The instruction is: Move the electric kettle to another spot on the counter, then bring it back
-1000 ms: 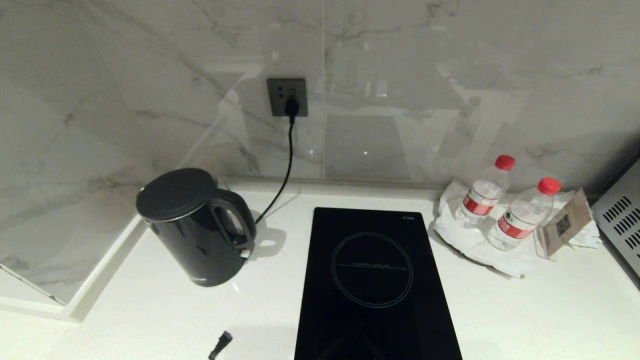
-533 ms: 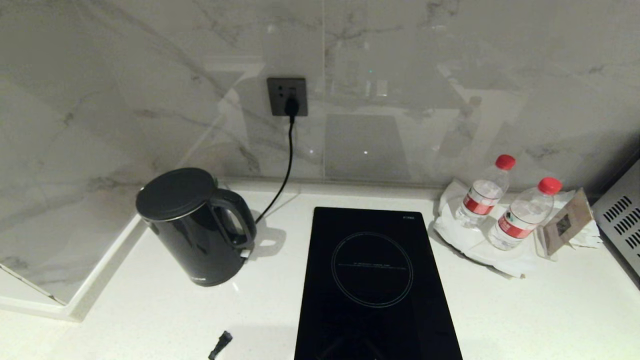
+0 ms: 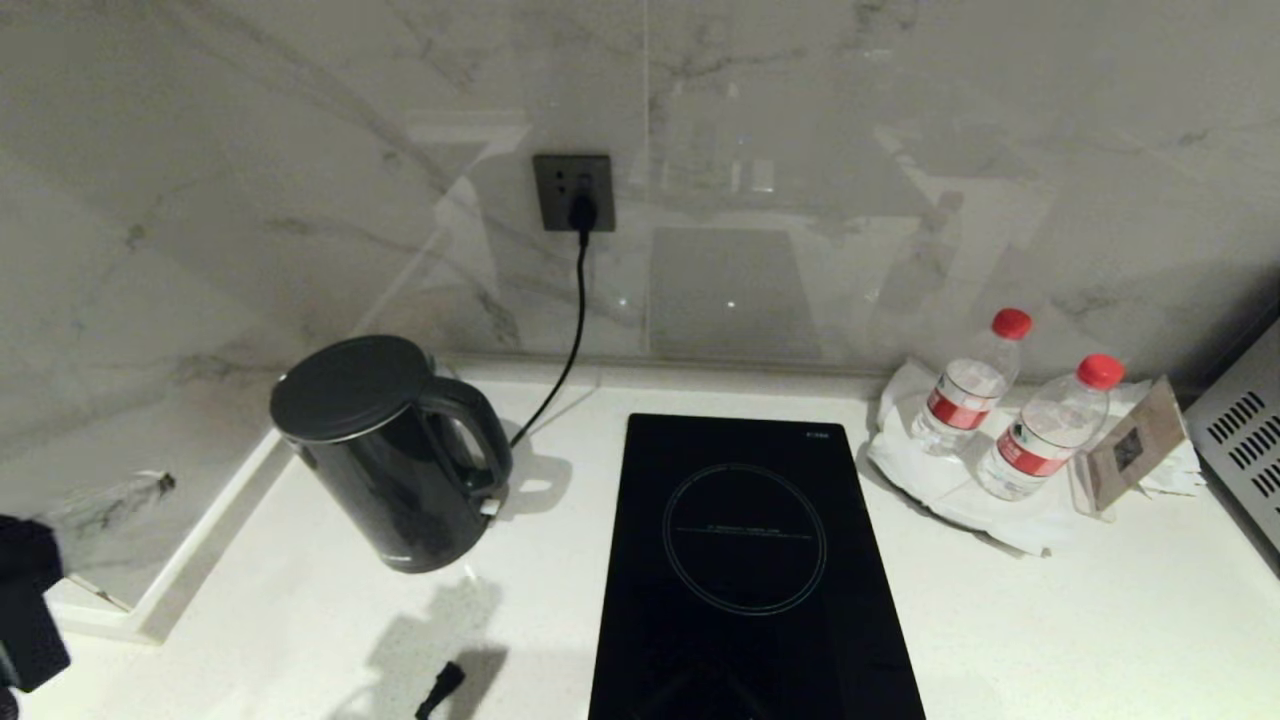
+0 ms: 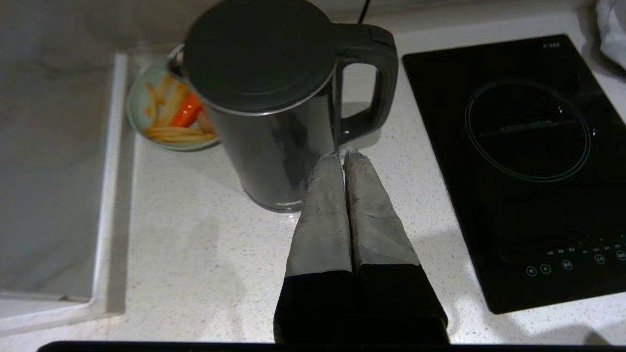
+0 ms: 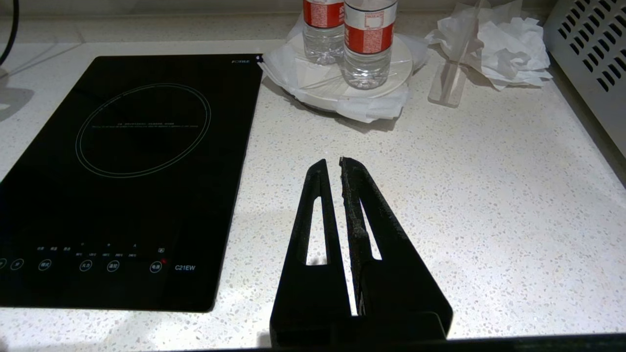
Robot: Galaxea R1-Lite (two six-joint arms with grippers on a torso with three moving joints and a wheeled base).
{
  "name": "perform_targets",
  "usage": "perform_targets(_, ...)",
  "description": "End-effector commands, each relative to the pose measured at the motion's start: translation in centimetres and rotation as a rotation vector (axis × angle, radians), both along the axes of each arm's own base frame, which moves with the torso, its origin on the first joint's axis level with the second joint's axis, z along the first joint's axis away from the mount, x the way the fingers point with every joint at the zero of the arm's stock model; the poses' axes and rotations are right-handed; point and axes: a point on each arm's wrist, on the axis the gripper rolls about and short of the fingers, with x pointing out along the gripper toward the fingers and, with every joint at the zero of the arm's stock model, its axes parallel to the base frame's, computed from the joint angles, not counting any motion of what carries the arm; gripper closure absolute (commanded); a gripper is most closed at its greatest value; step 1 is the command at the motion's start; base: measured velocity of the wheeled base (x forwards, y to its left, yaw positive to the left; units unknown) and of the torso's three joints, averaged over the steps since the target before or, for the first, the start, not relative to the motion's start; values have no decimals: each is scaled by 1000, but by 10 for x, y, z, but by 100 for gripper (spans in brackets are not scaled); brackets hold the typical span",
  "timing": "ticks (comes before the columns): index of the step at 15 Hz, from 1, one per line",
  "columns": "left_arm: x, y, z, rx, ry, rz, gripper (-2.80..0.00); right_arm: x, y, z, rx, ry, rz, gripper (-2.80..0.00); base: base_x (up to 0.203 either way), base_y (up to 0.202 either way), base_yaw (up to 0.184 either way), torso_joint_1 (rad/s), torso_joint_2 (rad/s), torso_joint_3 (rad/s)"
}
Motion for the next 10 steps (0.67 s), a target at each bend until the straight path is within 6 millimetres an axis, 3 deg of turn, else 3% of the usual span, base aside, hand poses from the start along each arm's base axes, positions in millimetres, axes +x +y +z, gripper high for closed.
perform_targets(1,36,-30,-17,58,108,-14,0,0,0,0,0,0,0,0,0,0,0,0,0,0)
perform_targets(4,60,-68,-41,81,77,20,0,0,0,0,0,-1,0,0,0,0,0,0,0,0)
perform_targets(10,41,-97,-88,177,181,-151,0,0,0,0,0,1,1,0,0,0,0,0,0,0)
